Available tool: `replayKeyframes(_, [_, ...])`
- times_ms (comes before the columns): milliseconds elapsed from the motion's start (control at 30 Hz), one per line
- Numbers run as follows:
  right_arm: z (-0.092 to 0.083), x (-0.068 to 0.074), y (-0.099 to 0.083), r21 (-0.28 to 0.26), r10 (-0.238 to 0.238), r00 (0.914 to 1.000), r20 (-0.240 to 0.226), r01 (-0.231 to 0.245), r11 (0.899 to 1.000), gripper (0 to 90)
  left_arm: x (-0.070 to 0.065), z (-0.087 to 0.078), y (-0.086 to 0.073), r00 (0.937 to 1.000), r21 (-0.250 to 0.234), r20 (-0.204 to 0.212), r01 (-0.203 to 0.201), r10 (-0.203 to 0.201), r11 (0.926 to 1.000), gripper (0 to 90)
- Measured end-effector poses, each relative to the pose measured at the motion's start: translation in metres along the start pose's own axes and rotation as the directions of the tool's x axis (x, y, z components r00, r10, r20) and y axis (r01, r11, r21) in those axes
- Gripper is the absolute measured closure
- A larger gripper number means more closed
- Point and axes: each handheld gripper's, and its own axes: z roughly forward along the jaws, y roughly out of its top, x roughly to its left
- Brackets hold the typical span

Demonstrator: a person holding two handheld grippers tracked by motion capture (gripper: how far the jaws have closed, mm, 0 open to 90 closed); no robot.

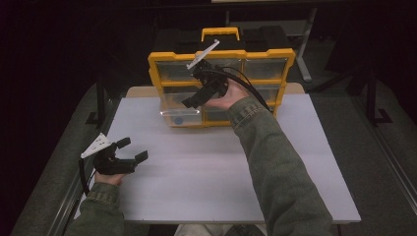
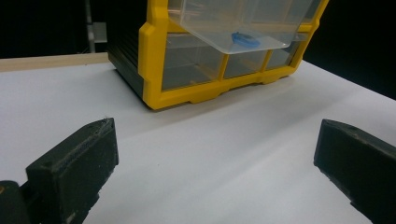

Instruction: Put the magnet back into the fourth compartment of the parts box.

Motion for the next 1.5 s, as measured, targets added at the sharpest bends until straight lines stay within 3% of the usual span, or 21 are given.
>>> replayKeyframes(833, [-0.026, -0.009, -0.031, -0.063, 0.037, 0.9993, -0.005, -0.038, 0.997, 0.0, 0.0, 0.001, 0.0, 1.0, 0.005, -0.002, 0.0, 0.0, 1.0, 0.0])
replayKeyframes(1500, [-0.042, -0.023, -0.08, -0.136, 0.134, 0.9909, -0.016, -0.135, 0.981, 0.0, 0.0, 0.002, 0.0, 1.0, 0.008, -0.005, 0.0, 0.001, 1.0, 0.0])
